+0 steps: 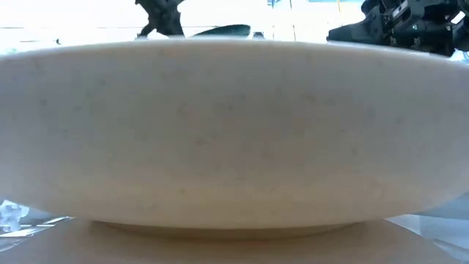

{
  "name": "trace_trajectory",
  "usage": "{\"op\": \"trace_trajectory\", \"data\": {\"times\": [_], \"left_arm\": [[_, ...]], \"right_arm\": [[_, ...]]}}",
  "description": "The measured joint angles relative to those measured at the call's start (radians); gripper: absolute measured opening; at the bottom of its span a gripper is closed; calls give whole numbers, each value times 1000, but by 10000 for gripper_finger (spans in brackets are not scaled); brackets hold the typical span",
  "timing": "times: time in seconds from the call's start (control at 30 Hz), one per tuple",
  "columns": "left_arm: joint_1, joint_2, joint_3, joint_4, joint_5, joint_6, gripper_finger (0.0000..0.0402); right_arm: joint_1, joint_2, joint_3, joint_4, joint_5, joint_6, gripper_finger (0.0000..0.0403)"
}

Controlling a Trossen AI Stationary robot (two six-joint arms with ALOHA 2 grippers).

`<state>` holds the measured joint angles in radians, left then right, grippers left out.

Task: Place and stack plates onto a shelf
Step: Stack the left dark green plate on top of the pink plate on the shelf

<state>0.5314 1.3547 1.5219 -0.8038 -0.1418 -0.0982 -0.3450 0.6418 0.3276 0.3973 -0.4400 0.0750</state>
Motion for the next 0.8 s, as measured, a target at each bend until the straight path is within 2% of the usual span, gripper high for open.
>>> {"op": "trace_trajectory", "data": {"times": [0.17, 0.23, 0.3, 0.47, 0.8], "left_arm": [[169, 71, 0, -14, 158, -16, 8], [205, 101, 0, -9, 247, -32, 8], [224, 128, 0, -9, 290, -28, 8], [251, 186, -1, -8, 290, -4, 21], [274, 216, -1, 5, 197, 20, 103]], "right_arm": [[0, 0, -73, 127, 1, 12, 61], [0, 0, -102, 216, 1, 24, 61], [0, 0, -127, 293, 1, 42, 61], [0, 0, -142, 333, 0, 62, 61], [0, 0, -142, 329, -1, 62, 61]]}}
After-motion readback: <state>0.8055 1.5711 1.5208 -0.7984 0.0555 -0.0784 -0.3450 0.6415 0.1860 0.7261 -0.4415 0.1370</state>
